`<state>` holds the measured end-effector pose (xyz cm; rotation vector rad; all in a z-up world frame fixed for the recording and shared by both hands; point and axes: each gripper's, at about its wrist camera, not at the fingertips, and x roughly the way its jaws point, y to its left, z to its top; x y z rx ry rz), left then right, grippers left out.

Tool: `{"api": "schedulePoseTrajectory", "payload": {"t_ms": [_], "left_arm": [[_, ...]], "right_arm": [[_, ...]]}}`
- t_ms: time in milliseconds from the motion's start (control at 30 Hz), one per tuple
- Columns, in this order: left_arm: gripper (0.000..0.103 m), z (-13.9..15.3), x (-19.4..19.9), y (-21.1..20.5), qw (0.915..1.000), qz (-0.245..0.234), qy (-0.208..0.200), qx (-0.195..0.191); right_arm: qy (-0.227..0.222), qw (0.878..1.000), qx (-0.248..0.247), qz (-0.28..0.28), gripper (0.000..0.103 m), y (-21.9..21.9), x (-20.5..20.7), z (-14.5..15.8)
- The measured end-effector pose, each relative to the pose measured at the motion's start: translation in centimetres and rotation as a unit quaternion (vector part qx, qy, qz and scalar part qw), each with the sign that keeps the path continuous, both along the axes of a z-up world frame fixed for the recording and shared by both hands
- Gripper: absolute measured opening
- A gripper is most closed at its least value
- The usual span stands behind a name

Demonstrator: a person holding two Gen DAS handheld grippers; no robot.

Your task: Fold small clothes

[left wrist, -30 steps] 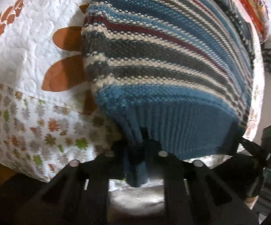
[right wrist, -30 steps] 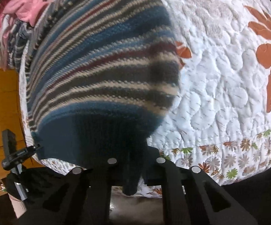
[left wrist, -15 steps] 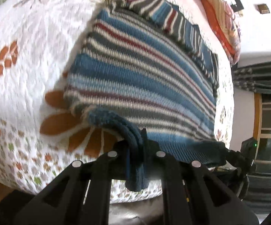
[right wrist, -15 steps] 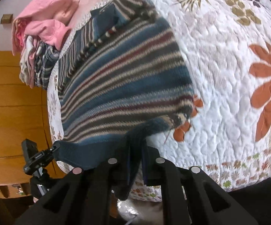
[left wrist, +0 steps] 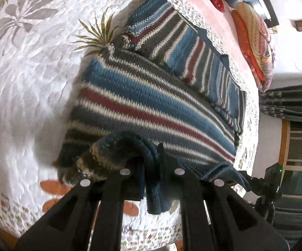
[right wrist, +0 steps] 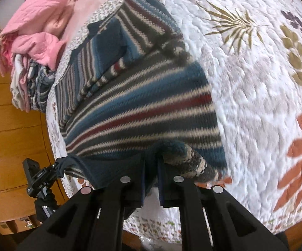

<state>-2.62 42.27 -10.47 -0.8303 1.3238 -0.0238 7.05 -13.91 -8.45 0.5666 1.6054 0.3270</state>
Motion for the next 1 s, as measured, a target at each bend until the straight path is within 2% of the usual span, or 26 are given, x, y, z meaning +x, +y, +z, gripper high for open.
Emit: {"api": "schedulePoseTrajectory", "payload": {"t_ms": [333,500,633,667,733,833,900,1000], "left_arm": [[0.017,-2.4,3.0,0.6,0.9993,0.002,0.037,0.000],[0.024,-2.1,3.5,1.7,0.9983,0.022,0.042,-0.032],[0.028,-0.7,3.4,3.1,0.9966,0.046,0.029,-0.062],[0.032,-0.4,3.4,3.3,0.9969,0.049,0.025,-0.055],[0.038,0.8,3.4,3.8,0.9983,0.052,0.013,-0.021],[0.040,2.2,3.8,3.9,0.9992,0.039,-0.009,0.003],[0.048,2.6,4.3,3.3,0.9996,0.015,-0.018,0.017],[0.057,2.8,5.2,1.3,0.9970,-0.052,-0.023,0.054]], "right_arm": [[0.040,0.999,0.004,-0.006,0.013,0.3,3.8,-3.5],[0.057,0.998,0.014,-0.010,0.017,0.1,4.4,-4.0],[0.058,0.998,0.033,-0.021,0.026,-0.6,4.6,-3.3],[0.054,0.998,0.028,-0.023,0.030,-0.9,4.7,-3.1],[0.036,0.999,-0.002,-0.027,0.048,-1.8,4.9,-2.1],[0.006,0.999,-0.020,-0.028,0.049,-2.8,5.3,-0.8],[-0.013,1.000,-0.022,-0.012,0.049,-2.7,5.6,-0.1],[-0.033,0.999,-0.019,0.023,0.049,-1.3,5.8,0.3]]}}
